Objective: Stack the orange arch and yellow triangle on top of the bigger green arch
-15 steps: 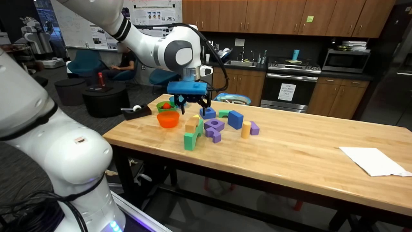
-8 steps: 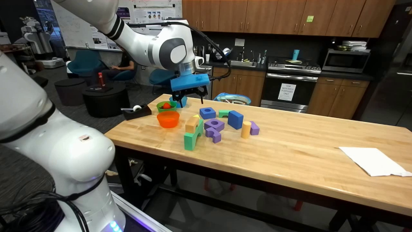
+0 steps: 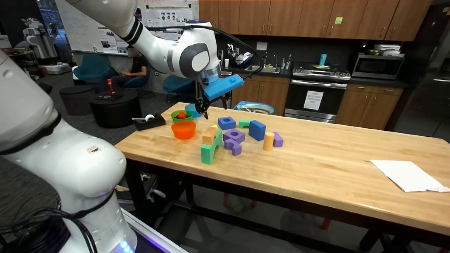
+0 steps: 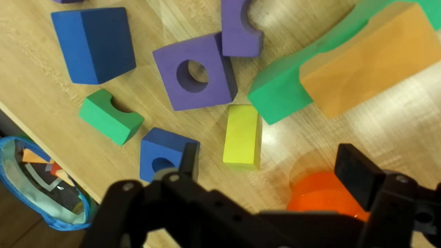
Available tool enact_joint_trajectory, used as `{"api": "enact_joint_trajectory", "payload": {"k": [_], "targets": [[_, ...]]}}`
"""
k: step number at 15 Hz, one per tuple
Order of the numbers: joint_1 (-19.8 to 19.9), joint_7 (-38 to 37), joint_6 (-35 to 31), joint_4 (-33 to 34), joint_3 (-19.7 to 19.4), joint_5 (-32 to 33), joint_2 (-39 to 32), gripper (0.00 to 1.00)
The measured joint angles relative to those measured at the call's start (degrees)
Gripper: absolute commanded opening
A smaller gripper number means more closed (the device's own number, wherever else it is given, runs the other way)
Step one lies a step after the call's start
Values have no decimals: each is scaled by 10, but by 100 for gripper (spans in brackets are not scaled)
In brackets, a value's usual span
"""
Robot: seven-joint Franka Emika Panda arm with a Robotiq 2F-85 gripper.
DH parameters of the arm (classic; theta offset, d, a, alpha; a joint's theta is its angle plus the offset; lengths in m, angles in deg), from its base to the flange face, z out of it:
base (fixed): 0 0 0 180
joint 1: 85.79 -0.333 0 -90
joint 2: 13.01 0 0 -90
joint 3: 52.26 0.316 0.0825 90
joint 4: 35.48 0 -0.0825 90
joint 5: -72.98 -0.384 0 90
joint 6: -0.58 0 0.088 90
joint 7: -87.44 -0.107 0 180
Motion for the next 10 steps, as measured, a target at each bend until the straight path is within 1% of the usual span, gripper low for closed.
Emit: {"api": "enact_joint_trajectory", "payload": {"k": [2, 5, 8, 10], "targets": [[-5, 85, 0, 11, -16, -14, -11, 100], [-21, 213, 1, 30, -32, -60, -35, 100], [-39, 330, 9, 54, -32, -119, -61, 100], [-44, 375, 18, 71, -24, -142, -82, 100]]}}
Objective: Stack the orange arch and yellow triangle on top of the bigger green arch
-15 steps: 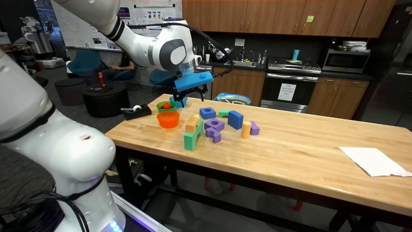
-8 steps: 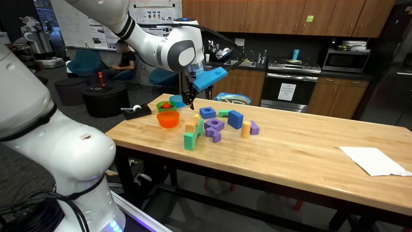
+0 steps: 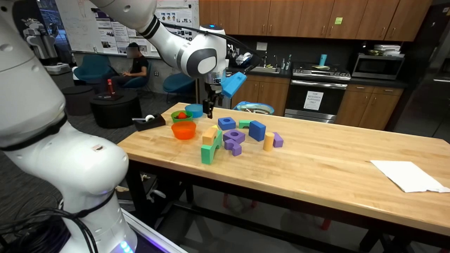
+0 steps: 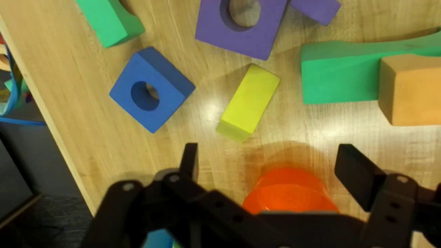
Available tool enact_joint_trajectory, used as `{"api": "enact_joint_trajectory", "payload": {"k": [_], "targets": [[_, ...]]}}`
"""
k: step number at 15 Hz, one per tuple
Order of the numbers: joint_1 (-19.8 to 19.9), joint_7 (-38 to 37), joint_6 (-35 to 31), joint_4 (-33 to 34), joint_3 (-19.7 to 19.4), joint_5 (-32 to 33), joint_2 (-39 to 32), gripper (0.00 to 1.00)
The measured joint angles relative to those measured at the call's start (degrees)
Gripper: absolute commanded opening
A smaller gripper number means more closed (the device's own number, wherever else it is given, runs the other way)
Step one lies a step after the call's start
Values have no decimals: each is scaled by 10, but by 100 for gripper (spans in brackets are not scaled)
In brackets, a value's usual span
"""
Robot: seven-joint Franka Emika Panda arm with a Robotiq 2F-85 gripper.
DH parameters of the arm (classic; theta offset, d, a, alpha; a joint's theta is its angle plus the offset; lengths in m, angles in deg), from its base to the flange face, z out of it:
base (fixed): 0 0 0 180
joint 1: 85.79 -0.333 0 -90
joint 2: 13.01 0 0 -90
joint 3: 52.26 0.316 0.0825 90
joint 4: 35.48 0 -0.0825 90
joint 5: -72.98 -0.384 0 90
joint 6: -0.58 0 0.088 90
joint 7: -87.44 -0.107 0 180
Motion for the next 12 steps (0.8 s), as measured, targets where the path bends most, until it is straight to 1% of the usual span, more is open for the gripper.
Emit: {"api": "enact_joint_trajectory", "payload": {"k": [3, 7, 10, 12], "targets": [[3, 8, 6, 23, 23, -7, -33, 100], [20, -16, 4, 41, 60, -5, -66, 100], [36, -61, -13, 42, 82, 15, -81, 100], [47, -106, -25, 41, 93, 48, -87, 100]]}}
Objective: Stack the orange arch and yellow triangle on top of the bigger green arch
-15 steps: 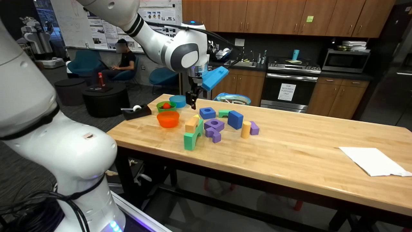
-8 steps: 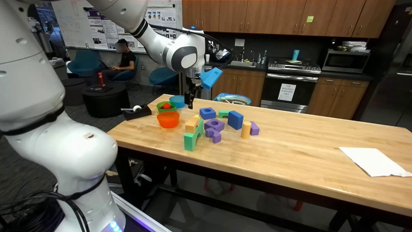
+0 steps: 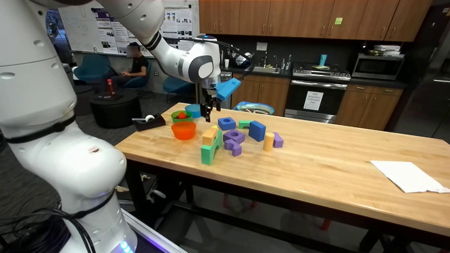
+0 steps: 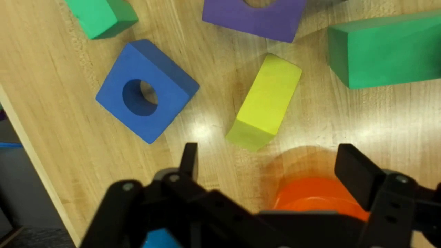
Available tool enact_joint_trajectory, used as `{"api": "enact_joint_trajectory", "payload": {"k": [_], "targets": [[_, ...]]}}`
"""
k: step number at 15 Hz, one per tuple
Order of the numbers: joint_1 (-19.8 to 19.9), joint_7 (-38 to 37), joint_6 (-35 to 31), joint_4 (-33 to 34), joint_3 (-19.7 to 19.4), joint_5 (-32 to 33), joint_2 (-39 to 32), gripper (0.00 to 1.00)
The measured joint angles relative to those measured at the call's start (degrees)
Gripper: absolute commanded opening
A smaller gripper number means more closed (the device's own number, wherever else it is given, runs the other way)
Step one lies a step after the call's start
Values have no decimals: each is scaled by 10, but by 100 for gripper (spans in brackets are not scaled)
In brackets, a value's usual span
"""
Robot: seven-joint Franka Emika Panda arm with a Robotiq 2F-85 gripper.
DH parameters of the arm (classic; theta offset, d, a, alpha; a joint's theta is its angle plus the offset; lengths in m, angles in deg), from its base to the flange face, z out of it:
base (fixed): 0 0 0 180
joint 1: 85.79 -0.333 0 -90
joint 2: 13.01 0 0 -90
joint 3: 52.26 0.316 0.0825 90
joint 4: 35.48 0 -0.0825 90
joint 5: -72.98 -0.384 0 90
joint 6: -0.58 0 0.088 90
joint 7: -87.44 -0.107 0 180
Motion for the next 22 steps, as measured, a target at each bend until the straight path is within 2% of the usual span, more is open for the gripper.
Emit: {"api": "enact_joint_trajectory", "payload": {"k": [6, 15, 22], "targets": [[17, -116, -5, -3, 16, 62, -3, 100], [13, -199, 29, -13, 51, 61, -3, 100], [17, -271, 28, -13, 49, 36, -17, 100]]}}
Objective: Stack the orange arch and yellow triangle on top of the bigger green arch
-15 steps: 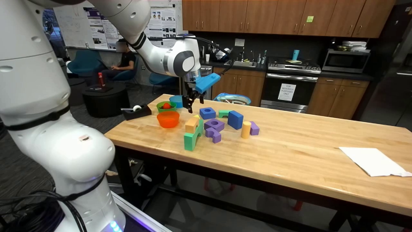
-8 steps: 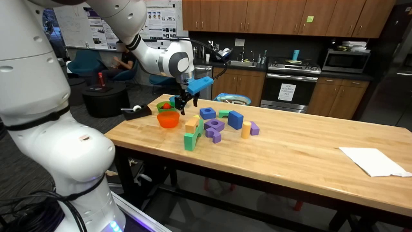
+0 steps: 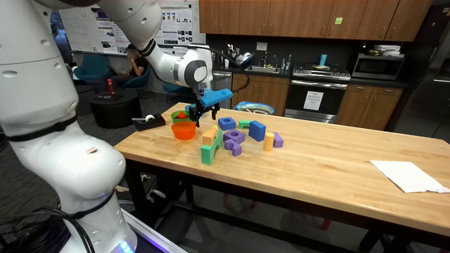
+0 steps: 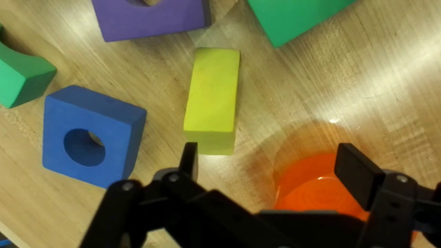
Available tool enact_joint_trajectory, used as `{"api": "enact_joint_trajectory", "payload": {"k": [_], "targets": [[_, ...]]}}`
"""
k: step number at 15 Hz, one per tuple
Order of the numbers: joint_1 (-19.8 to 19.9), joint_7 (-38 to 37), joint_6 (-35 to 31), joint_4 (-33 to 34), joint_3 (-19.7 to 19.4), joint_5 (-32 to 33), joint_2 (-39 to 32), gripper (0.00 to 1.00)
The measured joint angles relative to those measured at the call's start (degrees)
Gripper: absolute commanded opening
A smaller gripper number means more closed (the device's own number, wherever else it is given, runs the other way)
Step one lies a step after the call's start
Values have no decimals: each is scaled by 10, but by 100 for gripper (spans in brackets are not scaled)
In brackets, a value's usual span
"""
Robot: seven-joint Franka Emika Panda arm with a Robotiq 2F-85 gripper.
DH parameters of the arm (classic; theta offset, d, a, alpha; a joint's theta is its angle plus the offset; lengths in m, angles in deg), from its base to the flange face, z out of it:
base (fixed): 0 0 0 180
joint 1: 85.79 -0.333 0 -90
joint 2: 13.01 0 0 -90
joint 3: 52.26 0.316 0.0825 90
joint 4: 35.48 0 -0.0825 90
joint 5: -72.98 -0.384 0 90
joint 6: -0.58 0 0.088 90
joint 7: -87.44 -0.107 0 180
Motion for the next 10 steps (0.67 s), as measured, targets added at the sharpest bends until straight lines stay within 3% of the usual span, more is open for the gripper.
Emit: {"api": "enact_joint_trajectory", "payload": {"k": [10], "targets": [[10, 1, -6, 22, -1, -30, -55, 100]]}}
